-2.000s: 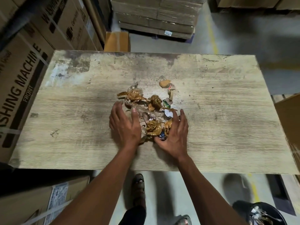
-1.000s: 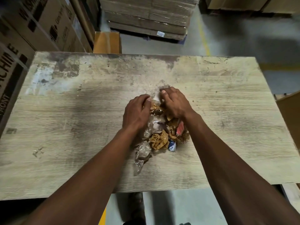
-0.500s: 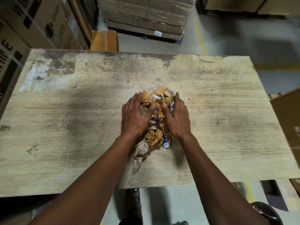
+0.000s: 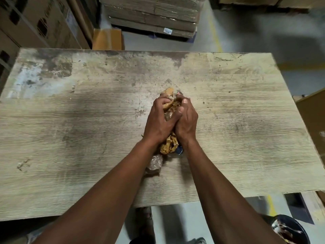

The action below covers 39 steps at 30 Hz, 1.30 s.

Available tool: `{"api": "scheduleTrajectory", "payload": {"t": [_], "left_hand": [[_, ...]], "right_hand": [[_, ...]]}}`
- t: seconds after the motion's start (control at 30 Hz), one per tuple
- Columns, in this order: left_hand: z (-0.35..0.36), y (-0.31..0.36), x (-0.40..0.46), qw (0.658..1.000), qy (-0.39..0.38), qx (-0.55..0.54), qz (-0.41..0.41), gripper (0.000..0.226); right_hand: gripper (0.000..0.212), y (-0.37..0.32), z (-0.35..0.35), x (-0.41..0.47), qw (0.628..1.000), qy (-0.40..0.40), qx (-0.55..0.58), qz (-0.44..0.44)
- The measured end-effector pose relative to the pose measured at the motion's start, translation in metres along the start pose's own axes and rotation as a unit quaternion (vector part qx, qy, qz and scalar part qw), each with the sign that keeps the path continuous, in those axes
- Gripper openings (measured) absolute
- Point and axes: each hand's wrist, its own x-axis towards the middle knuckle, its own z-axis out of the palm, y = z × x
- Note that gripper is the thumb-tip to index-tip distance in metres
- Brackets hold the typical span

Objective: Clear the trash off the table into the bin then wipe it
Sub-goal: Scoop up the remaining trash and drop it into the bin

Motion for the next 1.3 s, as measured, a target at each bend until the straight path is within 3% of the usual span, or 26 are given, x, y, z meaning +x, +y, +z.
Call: {"api": "scheduleTrajectory", "payload": {"t": [0.07, 0.17, 0.23, 0.33, 0.53, 0.7, 0.9, 1.0, 1.13, 1.3], "left_hand": [[0.003, 0.001, -0.002, 1.000, -0.001, 0.011, 0.007, 0.094], [0.008, 0.004, -0.004, 0.999, 0.030, 0.029, 0.022, 0.084], [0.008, 0.006, -0.003, 0.997, 0.037, 0.046, 0.040, 0.071], [0.007, 0.003, 0.000, 0.997, 0.029, 0.062, 0.041, 0.066], [0.007, 0.006, 0.003, 0.997, 0.062, 0.042, 0.022, 0.052], [-0.006, 0.016, 0.012, 0.991, 0.106, -0.057, -0.052, 0.039], [-0.018, 0.025, 0.021, 0.967, 0.179, -0.152, -0.097, 0.028], [-0.013, 0.031, 0.020, 0.952, 0.214, -0.191, -0.106, 0.025], [-0.002, 0.042, 0.014, 0.934, 0.238, -0.241, -0.116, 0.021], [0.006, 0.054, 0.008, 0.929, 0.218, -0.277, -0.111, 0.015]], "right_hand": [[0.049, -0.004, -0.002, 0.003, 0.993, 0.007, 0.094, 0.069], [0.053, -0.011, -0.005, 0.007, 0.952, -0.008, 0.259, 0.163], [0.054, -0.014, -0.008, 0.009, 0.931, -0.011, 0.305, 0.200], [0.050, -0.004, -0.013, 0.011, 0.926, -0.040, 0.323, 0.189], [0.067, -0.006, -0.016, 0.010, 0.932, -0.050, 0.316, 0.172], [0.074, -0.008, -0.025, -0.013, 0.977, -0.065, 0.169, 0.111], [0.101, -0.013, -0.033, -0.057, 0.987, -0.102, 0.110, 0.052], [0.091, -0.021, -0.023, -0.061, 0.985, -0.070, 0.140, 0.067], [0.058, -0.032, -0.005, -0.054, 0.970, 0.001, 0.211, 0.118], [0.033, -0.039, -0.001, -0.042, 0.942, 0.065, 0.302, 0.128]]}}
